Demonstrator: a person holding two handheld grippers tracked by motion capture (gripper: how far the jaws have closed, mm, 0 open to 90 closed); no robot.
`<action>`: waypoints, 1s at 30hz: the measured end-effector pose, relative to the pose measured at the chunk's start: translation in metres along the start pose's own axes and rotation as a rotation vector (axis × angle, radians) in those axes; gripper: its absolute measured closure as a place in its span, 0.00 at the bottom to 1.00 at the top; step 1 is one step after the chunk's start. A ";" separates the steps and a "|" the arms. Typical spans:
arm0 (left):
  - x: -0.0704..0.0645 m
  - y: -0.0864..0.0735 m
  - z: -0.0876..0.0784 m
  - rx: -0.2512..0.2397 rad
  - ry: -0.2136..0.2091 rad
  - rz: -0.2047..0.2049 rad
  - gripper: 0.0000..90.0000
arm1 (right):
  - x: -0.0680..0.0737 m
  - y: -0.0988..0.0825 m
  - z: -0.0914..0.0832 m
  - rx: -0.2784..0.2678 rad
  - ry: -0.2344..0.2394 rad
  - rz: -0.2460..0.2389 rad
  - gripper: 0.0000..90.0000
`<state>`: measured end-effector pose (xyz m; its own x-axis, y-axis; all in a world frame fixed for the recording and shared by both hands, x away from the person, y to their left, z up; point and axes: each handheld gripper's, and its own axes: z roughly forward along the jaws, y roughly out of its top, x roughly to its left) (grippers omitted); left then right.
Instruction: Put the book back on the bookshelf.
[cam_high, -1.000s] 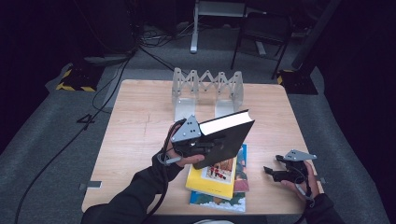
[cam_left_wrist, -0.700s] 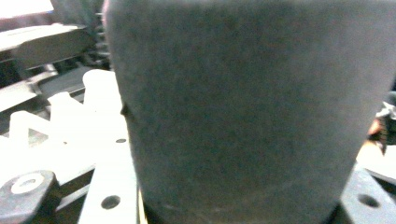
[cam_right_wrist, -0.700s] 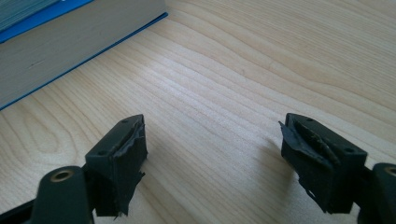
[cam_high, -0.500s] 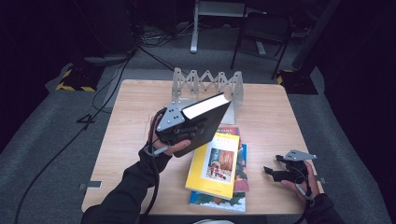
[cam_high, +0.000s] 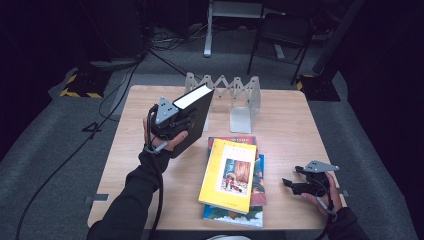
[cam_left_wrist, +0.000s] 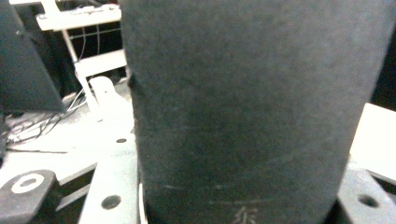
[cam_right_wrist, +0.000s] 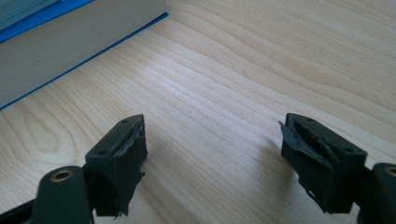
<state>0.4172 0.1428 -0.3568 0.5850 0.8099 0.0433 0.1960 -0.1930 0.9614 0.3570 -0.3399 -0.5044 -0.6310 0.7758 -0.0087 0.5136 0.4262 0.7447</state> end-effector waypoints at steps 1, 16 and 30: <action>0.003 -0.002 0.007 0.005 0.023 -0.002 0.58 | 0.000 0.000 0.000 0.000 0.000 -0.001 0.25; 0.015 -0.001 0.056 0.022 0.153 -0.090 0.58 | 0.000 0.000 0.000 0.000 0.005 -0.004 0.25; 0.020 -0.010 0.079 0.022 0.231 -0.118 0.58 | 0.000 0.000 0.000 -0.001 0.007 -0.008 0.25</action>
<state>0.4889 0.1170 -0.3872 0.3620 0.9322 -0.0056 0.2710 -0.0995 0.9574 0.3571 -0.3405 -0.5044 -0.6387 0.7694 -0.0098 0.5083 0.4315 0.7453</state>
